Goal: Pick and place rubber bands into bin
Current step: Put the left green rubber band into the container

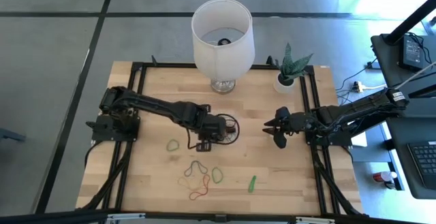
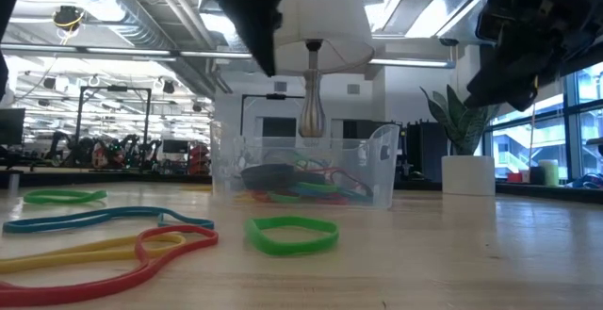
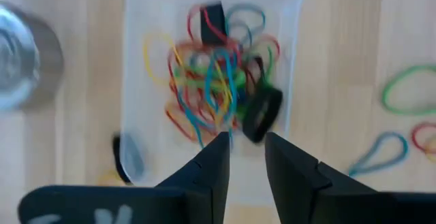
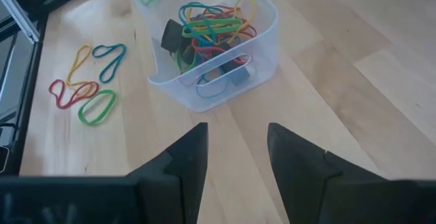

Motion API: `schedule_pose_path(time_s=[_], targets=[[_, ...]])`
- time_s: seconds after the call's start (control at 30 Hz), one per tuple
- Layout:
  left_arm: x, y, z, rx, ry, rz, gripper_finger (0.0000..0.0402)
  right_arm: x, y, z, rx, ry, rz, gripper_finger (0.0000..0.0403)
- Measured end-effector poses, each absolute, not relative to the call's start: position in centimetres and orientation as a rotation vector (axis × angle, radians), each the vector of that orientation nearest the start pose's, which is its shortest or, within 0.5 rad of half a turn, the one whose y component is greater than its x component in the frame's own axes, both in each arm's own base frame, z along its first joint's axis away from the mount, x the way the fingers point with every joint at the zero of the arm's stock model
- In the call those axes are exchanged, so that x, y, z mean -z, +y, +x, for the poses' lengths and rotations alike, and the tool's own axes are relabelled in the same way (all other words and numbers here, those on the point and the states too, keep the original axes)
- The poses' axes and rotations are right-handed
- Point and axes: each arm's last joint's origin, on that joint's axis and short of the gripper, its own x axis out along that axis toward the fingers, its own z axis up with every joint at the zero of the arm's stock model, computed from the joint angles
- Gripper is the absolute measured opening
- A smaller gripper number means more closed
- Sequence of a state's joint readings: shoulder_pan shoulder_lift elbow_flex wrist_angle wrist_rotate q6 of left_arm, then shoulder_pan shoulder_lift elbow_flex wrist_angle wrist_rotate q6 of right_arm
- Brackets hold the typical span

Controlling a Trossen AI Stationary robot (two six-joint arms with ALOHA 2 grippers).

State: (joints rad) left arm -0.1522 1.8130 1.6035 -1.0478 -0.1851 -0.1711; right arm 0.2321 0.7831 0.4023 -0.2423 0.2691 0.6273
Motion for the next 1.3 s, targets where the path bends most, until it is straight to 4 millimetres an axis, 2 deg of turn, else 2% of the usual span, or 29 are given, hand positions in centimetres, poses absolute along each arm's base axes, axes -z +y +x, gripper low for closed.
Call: schedule_pose_path(time_s=[0.2, 0.43, 0.63, 0.77, 0.9, 1.07, 1.23, 1.3], targets=[[-25.9, -6.5, 33.7, -0.159, 1.356, 0.056, 0.0088, -19.7, 2.9, 15.7, 0.235, 0.579, 0.474, 0.0155], [-23.4, -6.7, 28.5, -0.229, 1.285, -0.054, 0.0088, -19.6, 2.9, 15.8, 0.245, 0.583, 0.498, 0.0155], [-20.1, -7.0, 23.5, -0.244, 1.274, -0.066, 0.0088, -19.7, 2.8, 15.8, 0.302, 0.549, 0.533, 0.0155], [-17.4, -6.9, 21.1, -0.276, 1.281, -0.083, 0.0088, -19.8, 2.7, 15.8, 0.353, 0.523, 0.568, 0.0155], [-15.2, -6.8, 19.8, -0.289, 1.295, -0.123, 0.0087, -19.7, 2.7, 15.8, 0.359, 0.521, 0.575, 0.0155], [-13.4, -6.5, 18.6, -0.300, 1.335, -0.116, 0.0075, -19.7, 2.7, 15.8, 0.379, 0.509, 0.645, 0.0155], [-12.9, -6.4, 18.2, -0.265, 1.347, -0.118, 0.0012, -19.8, 2.7, 15.8, 0.399, 0.496, 0.717, 0.0155], [-13.0, -6.6, 18.3, -0.250, 1.348, -0.104, 0.0006, -19.8, 2.7, 15.8, 0.400, 0.494, 0.724, 0.0155]])
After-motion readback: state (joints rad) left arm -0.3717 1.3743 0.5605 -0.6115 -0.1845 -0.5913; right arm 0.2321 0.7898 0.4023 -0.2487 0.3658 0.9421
